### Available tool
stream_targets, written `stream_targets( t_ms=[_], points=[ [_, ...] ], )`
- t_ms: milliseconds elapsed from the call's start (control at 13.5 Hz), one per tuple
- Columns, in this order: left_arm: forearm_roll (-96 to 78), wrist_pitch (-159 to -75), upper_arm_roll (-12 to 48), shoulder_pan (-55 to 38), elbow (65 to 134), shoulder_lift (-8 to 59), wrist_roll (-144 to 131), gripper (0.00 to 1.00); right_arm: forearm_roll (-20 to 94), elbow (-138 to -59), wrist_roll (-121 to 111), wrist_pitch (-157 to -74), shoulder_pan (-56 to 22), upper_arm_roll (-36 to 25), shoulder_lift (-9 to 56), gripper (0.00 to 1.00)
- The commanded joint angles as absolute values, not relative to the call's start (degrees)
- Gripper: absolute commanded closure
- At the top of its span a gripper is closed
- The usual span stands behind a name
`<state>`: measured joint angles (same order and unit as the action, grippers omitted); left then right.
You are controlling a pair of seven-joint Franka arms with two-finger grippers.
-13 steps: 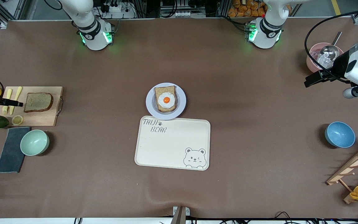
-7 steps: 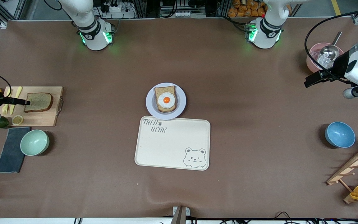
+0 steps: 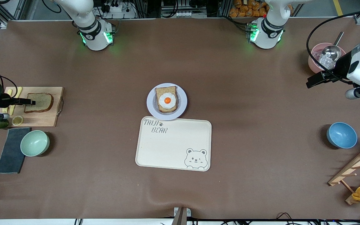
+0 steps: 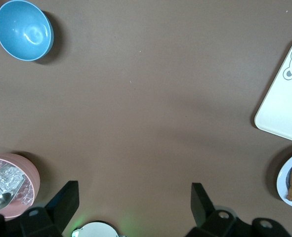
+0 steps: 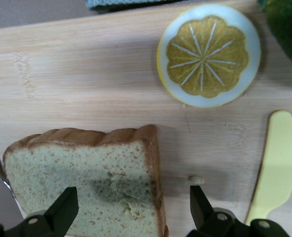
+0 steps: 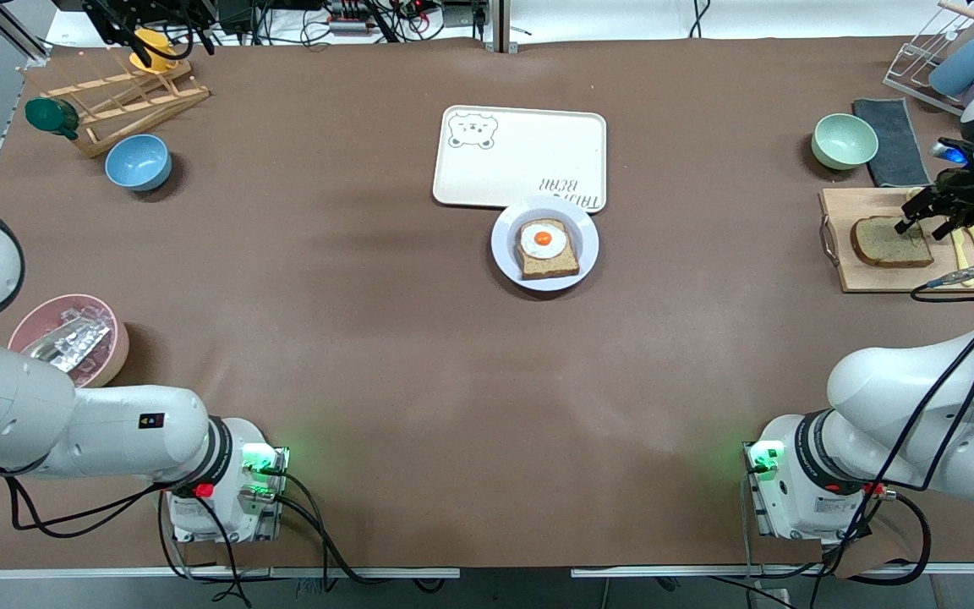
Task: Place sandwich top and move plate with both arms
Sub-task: 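Lower the right gripper and grasp the bread slice edge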
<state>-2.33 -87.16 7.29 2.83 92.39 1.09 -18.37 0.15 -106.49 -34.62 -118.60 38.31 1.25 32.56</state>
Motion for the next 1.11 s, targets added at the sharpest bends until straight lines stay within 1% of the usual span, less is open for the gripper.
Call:
stream_targets(
  t_ms=[0, 74, 816, 1039],
  points=[
    [-1.2, -87.7, 7.6, 3.1, 92.9, 0.8, -18.9, 0.0, -0.2, -106.7, -35.5, -118.6, 40.0, 2.3, 32.9, 0.92],
    [-1.2, -87.7, 7.6, 3.1, 92.9, 0.7, -18.9, 0.0, -0.1, -106.7, -35.4, -118.4, 40.2, 2.3, 33.0, 1.0],
    [-1.2, -88.0, 7.6, 3.5, 92.9, 1.0, -18.8, 0.0, 0.0, -106.1, -35.3, -118.0, 39.6, 2.4, 32.3, 1.0],
    [-1.2, -88.0, 7.6, 3.5, 92.9, 1.1, -18.9, 0.0, 0.4, -104.3, -35.2, -115.3, 39.3, 2.5, 32.1, 1.0]
  ],
)
